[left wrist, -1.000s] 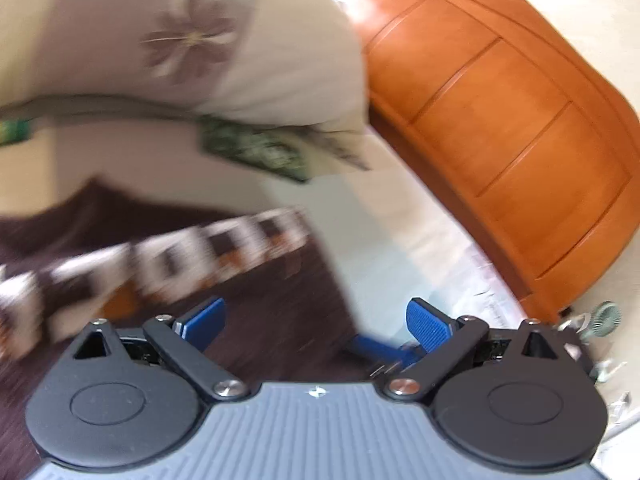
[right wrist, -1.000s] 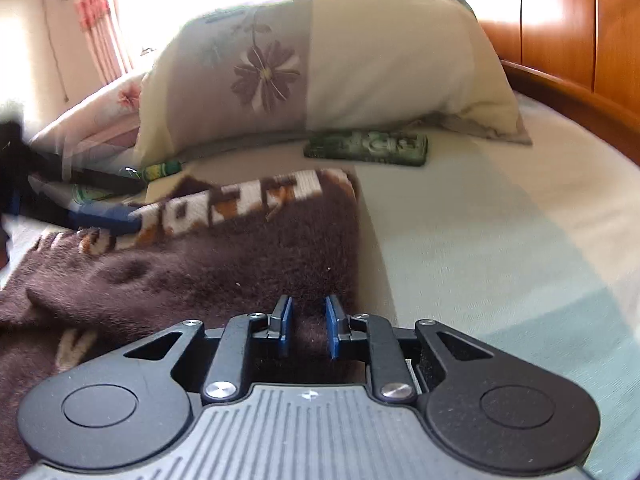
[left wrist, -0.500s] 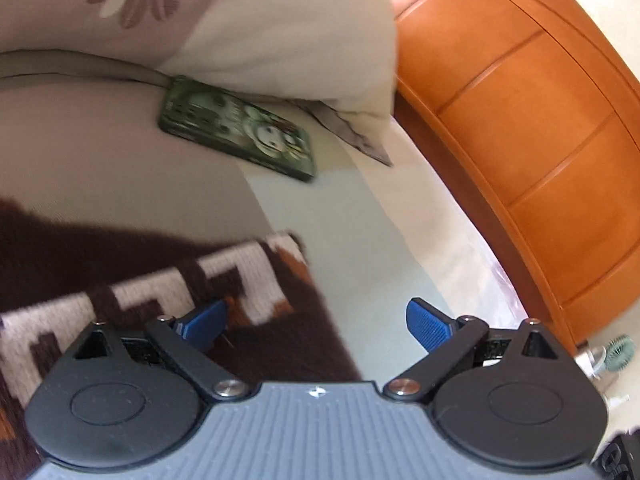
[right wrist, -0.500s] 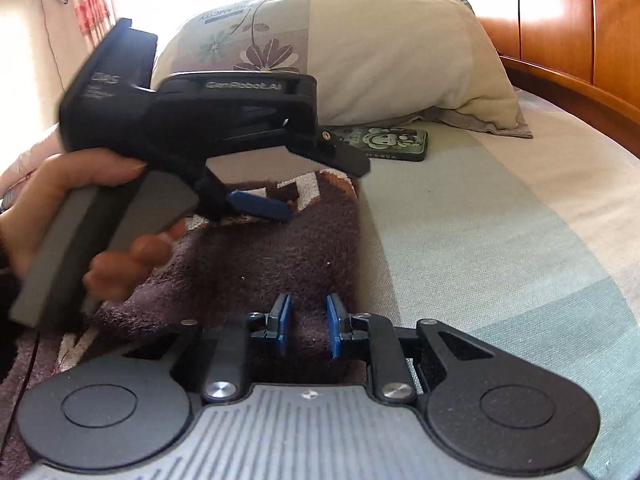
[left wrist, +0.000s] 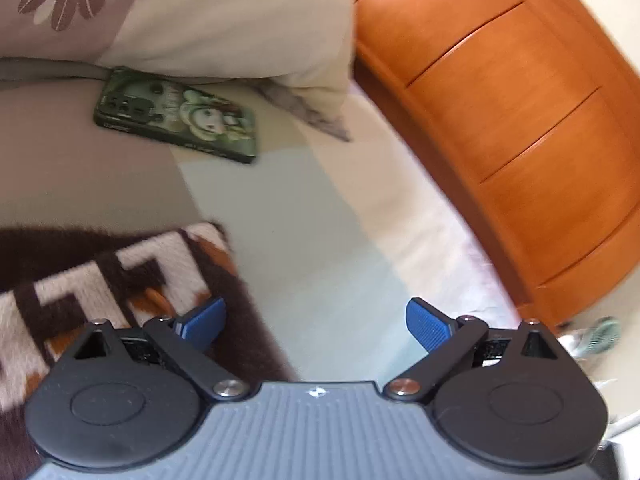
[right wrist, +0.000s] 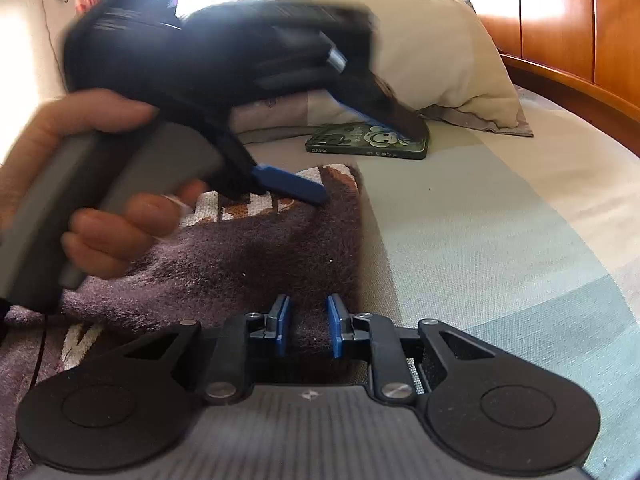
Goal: Fold clothes
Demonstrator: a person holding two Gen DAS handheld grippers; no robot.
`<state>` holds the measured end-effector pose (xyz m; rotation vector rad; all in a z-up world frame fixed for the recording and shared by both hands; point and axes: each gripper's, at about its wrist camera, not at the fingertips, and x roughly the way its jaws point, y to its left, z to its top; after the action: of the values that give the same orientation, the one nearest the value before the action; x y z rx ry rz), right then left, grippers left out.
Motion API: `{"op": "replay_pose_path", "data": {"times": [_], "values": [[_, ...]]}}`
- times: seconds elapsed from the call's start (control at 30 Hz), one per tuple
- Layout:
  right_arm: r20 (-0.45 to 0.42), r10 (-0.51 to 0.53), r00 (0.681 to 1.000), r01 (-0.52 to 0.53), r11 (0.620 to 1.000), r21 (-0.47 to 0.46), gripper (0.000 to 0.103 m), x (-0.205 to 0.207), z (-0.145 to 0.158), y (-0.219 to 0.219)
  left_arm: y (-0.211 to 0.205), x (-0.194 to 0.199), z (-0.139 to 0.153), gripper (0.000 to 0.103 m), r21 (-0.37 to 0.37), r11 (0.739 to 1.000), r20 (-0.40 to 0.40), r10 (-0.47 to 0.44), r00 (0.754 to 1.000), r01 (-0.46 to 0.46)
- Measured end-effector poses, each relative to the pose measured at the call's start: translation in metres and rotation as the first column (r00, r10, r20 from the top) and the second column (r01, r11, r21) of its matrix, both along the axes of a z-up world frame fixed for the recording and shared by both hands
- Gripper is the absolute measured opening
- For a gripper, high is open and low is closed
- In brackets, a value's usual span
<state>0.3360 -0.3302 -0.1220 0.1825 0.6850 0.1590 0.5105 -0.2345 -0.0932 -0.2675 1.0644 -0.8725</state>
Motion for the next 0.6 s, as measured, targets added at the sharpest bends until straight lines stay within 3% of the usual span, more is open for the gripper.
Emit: {"op": "replay_pose_path", "data": {"times": [0.2,0.37,0.43,0.5,0.57,0.6], "values": [[0.003,0.014,1.0,-0.014,1.0,-0.023,0.026,-0.005,0.001,0.002,-0.01,0.02,-0.018,0.096,-0.039,0.995,0.042,0.092,0.995,-0.09],[-0.002,0.013,1.0,-0.013,1.0,-0.021,0.026,-0.005,0.004,0.003,-0.011,0.01,-0.004,0.096,0.01,0.997,0.076,0.078,0.994,-0.079],[-0.002,0.01,1.0,-0.01,1.0,-0.03,0.027,-0.005,0.006,0.004,-0.003,0.005,0.003,0.096,-0.006,0.998,0.065,0.07,0.995,-0.07],[0.01,0.009,1.0,-0.008,0.998,-0.07,0.034,-0.009,0.015,0.008,0.006,-0.004,0.005,0.096,-0.052,0.998,0.034,0.044,0.998,-0.042],[0.057,0.013,0.998,-0.006,0.992,-0.122,0.056,-0.018,0.026,0.015,0.013,-0.014,0.006,0.097,-0.101,0.995,-0.002,0.008,1.0,-0.009],[0.084,0.028,0.996,-0.016,0.99,-0.139,0.062,-0.023,0.03,0.018,0.015,-0.018,0.003,0.097,-0.119,0.993,-0.025,-0.006,1.0,0.003]]}}
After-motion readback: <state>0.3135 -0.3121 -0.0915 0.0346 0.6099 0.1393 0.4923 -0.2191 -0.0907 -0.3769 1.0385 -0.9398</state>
